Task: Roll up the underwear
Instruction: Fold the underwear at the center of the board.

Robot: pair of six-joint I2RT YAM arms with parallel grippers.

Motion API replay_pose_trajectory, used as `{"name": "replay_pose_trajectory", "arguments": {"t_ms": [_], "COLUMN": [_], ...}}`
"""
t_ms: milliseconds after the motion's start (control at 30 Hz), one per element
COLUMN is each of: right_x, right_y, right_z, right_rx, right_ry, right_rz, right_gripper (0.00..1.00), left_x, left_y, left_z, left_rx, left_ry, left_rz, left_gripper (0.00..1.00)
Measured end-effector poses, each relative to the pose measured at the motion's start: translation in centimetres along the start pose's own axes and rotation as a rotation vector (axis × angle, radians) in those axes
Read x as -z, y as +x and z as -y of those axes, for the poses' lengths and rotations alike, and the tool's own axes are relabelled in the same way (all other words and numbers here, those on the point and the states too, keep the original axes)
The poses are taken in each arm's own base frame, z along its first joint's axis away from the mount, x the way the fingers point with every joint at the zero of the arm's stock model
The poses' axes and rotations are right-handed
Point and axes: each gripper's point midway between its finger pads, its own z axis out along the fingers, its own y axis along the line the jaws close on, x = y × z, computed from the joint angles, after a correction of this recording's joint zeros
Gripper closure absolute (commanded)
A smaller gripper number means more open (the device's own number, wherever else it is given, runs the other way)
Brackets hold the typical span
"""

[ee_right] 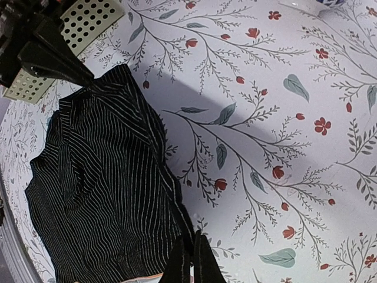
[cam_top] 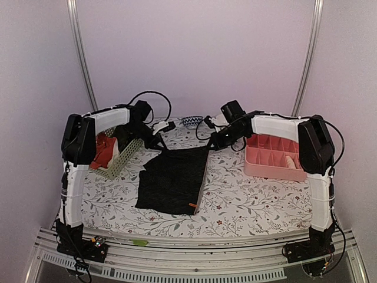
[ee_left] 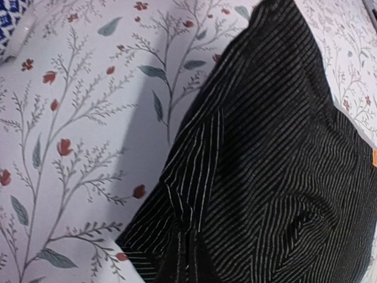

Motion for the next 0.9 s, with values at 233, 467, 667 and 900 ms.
{"name": "replay_pose_trajectory", "arguments": {"t_ms": [233,467,667,900], "right_x": [0.7,0.5,-0.6,-0.3], "right_y": [1.0,3.2,5.4,3.9], "right_z": [-1.9,-7.7,-10.3,-6.8], "right_rx": [0.17,0.349,0.401,0.354], "right_ry": [-0.024,-0.091,-0.118,0.01], "right_rz": [0.03,0.015,-0.025,0.008], "right_gripper": [1.0,1.0,1.0,1.0], "left_x": [2.8,5.1,3.9,3.9], "left_y": [1.1,1.4,5.0,4.0], "left_z": [3.9,6.7,9.1,7.2], "left_rx": [-0.04,-0.108,-0.066,-0.045], "left_ry": [-0.009,-0.021,0.035,-0.042], "left_rz": [0.014,0.052,-0.001,0.038], "left_gripper": [1.0,1.0,1.0,1.0]}}
